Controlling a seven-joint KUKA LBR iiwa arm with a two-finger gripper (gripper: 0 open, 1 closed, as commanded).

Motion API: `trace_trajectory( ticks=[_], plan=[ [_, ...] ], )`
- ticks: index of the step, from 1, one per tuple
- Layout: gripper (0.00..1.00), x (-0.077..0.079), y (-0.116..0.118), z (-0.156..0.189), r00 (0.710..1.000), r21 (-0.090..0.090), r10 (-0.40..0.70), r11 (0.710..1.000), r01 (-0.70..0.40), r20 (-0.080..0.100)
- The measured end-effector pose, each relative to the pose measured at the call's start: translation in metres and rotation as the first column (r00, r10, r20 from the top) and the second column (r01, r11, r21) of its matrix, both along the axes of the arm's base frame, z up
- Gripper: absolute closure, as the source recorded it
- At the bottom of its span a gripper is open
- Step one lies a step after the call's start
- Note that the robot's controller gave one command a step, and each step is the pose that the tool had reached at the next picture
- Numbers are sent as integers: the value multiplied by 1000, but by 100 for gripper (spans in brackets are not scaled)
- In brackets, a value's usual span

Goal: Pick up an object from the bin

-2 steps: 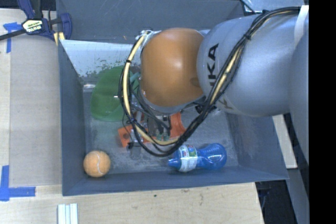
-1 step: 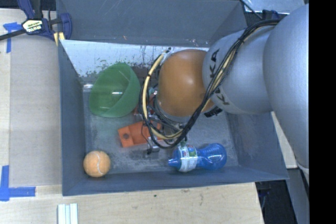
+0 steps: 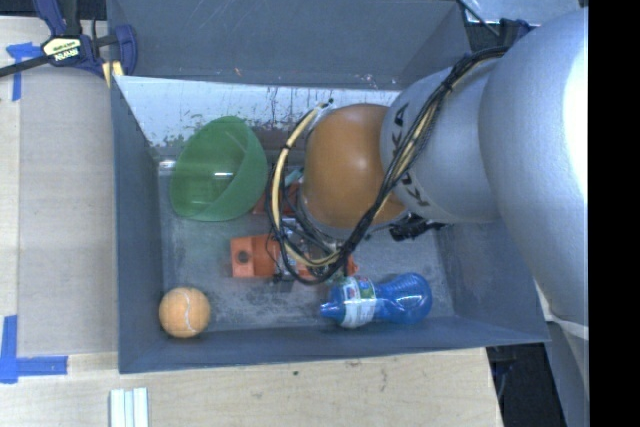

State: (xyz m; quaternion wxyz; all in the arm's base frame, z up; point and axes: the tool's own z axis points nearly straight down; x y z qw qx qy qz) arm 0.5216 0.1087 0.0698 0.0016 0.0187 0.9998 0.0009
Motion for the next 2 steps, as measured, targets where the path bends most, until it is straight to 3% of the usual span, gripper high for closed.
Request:
trace_trajectory(
  ticks=[1,2],
  plan=[
    [100,0,0,0,1000,0,0,1000,0,0],
    [100,-9,8,104,1000,0,-25,1000,25,-2]
  ],
)
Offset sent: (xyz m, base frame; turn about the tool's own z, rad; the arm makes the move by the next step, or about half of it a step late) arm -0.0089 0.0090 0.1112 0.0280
